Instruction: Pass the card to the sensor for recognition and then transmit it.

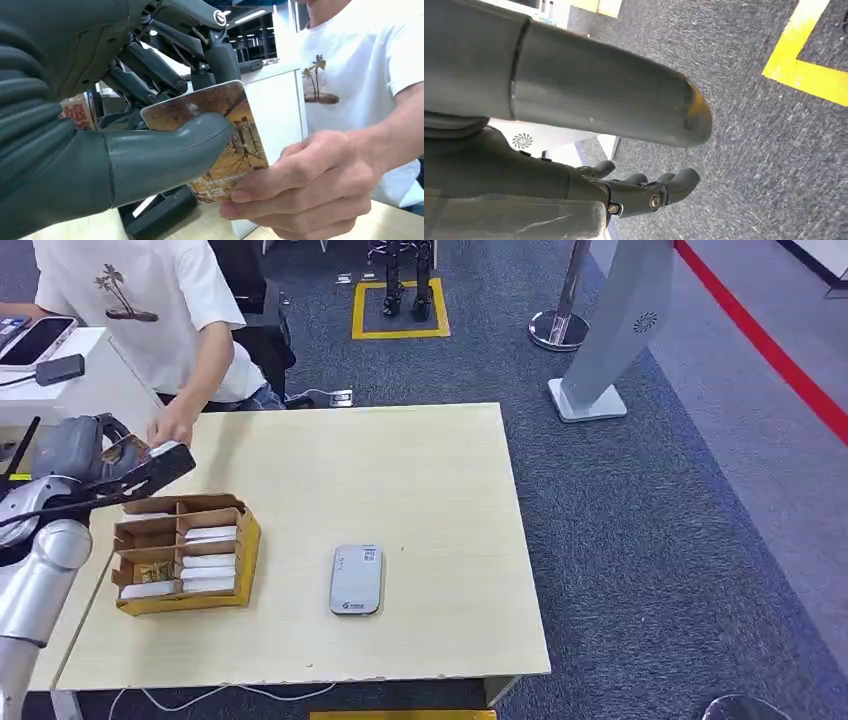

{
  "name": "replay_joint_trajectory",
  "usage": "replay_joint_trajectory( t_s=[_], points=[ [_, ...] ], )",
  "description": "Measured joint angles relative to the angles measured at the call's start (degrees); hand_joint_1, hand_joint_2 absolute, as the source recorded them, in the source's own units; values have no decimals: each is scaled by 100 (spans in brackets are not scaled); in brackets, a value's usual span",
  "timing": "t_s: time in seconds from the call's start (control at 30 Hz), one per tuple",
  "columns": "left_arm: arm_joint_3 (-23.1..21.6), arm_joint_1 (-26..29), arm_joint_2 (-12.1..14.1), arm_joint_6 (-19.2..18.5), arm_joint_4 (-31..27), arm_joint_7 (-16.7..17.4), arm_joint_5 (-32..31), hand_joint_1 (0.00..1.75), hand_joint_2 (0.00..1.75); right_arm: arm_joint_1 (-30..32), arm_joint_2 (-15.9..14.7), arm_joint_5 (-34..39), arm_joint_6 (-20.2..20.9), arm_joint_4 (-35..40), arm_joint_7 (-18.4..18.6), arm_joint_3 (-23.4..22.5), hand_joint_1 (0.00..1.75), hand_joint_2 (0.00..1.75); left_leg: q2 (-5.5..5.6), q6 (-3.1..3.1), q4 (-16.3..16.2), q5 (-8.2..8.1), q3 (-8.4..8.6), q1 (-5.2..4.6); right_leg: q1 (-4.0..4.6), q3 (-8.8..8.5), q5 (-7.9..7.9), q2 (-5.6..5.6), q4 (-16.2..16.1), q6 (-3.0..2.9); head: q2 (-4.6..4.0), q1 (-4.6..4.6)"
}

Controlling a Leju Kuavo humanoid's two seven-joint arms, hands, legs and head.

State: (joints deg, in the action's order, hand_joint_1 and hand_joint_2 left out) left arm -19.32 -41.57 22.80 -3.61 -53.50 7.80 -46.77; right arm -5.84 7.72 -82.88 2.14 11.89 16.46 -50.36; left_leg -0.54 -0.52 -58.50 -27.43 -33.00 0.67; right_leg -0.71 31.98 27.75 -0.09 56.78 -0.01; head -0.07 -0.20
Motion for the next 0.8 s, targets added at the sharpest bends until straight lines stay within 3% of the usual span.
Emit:
replay_joint_trajectory(
  t_s=[0.3, 0.33, 0.37, 0.47, 0.5, 0.8],
  points=[
    [-2, -386, -278, -2, 380, -44, 11, 175, 175, 4, 0, 11, 24, -2, -4, 0, 0, 0, 0, 0, 0, 0, -1, 0, 0, -1, 0, 0, 1, 0, 0, 2],
    [0, -405, -291, -4, 402, -68, 39, 31, 175, 4, 0, 13, 22, -2, -7, 0, 0, 0, 0, 0, 0, 0, -1, 0, 0, -1, 0, 0, 0, 0, -2, 0],
    [-2, -420, -306, -13, 415, -90, 77, 0, 175, 6, 0, 20, 22, -2, -7, 0, 0, 0, 0, 0, 0, 0, -1, -1, 0, -1, 0, 0, 1, 0, -2, 0],
    [-2, -423, -339, 4, 446, -160, 258, 0, 175, 10, 0, 28, 15, -7, -7, 0, 0, 0, 0, 0, 0, 0, -1, 0, 0, -1, 0, 0, 1, 0, 0, 0],
    [-2, -423, -352, 13, 446, -179, 278, 0, 0, 13, 0, 28, 4, -7, -9, 0, 0, 0, 0, 0, 0, 0, -1, 0, 0, -1, 0, 0, 1, 0, 0, 2],
    [0, -391, -391, 131, 382, -205, 653, 0, 0, 29, 0, 98, -24, -7, -39, 0, 0, 0, 1, 0, 0, 0, -1, 0, 0, -3, 0, 0, 3, 0, 0, 0]
  ],
)
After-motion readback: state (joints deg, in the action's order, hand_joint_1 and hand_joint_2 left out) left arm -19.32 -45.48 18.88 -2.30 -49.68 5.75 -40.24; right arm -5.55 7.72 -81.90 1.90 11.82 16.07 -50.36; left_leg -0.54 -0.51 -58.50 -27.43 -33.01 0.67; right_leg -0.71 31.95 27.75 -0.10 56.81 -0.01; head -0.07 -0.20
